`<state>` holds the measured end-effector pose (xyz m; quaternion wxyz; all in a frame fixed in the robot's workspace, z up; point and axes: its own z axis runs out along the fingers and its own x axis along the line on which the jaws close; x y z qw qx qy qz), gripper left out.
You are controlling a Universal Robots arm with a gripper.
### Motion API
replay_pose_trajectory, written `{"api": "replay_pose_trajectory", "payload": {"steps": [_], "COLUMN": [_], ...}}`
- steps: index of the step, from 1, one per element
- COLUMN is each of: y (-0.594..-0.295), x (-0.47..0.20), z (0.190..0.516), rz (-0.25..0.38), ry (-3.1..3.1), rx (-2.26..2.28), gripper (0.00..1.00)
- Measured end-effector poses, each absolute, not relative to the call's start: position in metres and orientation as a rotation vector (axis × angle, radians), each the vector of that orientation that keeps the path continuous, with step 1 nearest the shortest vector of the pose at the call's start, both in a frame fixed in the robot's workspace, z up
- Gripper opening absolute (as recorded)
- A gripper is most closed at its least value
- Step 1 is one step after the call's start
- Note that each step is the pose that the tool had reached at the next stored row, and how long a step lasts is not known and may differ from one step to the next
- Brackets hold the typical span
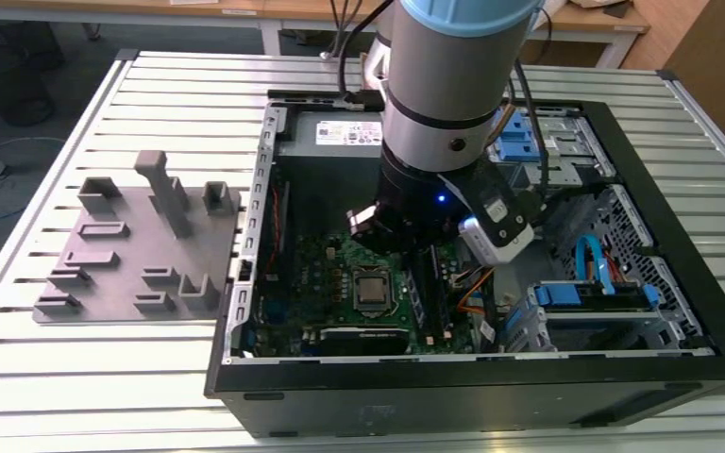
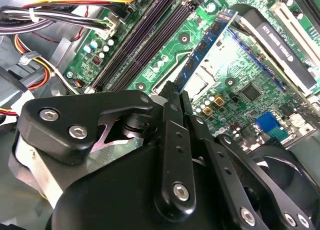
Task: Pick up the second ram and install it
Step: 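Insert the second ram into the second slot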
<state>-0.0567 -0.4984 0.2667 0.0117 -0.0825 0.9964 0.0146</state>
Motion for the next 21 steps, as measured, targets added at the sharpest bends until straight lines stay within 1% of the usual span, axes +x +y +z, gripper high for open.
{"api": "replay_pose_trajectory", "payload": {"steps": [21], "y": [-0.4984], "x": [-0.0567], "z": [0.2667], "rz": [0.044], "ry": [3.114], "rx": [-0.117], "gripper": [0.14]}}
